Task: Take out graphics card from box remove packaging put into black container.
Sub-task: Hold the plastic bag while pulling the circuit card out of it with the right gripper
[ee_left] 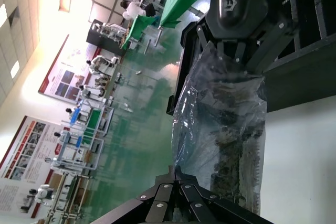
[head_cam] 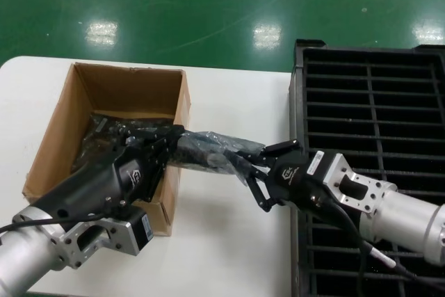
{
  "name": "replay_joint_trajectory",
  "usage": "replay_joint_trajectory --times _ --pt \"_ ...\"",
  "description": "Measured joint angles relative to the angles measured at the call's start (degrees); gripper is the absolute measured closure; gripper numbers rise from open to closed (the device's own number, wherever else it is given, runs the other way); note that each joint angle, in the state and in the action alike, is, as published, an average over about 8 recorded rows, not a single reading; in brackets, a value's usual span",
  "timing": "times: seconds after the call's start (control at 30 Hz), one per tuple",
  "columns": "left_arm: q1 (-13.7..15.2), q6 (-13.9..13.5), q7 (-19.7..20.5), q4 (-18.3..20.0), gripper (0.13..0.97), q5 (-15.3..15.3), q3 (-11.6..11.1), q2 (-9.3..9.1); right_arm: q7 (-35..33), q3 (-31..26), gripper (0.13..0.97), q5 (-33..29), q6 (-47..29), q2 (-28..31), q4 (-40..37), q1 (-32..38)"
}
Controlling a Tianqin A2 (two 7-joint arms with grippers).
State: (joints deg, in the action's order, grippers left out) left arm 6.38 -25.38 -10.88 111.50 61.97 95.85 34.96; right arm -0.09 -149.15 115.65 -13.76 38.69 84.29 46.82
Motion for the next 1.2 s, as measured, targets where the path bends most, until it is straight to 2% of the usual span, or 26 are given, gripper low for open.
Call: replay_joint_trajectory --times 0.3,0.57,0.63,0.9,1.2 --pt "0.00 0.00 0.00 0.00 0.957 0.00 0.00 0.00 10.80 2.01 0.960 -12.43 -4.00 -2.30 -2.16 0.28" --pt "0.00 0.00 0.00 0.00 0.957 0.00 0.00 0.00 15.15 6.79 0.929 -19.59 -7.33 -5.82 -3.88 -1.91" --pt "0.00 0.00 0.00 0.00 0.957 0.00 0.00 0.00 15.47 8.21 0.924 -20.69 -8.25 -6.74 -4.35 -2.45" --pt "0.00 0.00 0.00 0.00 0.957 0.00 0.00 0.00 14.37 14.10 0.822 -22.28 -12.36 -9.85 -5.58 -4.70" --pt "0.00 0.00 0.00 0.00 0.957 0.00 0.00 0.00 12.49 18.95 0.822 -22.68 -16.10 -13.27 -7.52 -6.23"
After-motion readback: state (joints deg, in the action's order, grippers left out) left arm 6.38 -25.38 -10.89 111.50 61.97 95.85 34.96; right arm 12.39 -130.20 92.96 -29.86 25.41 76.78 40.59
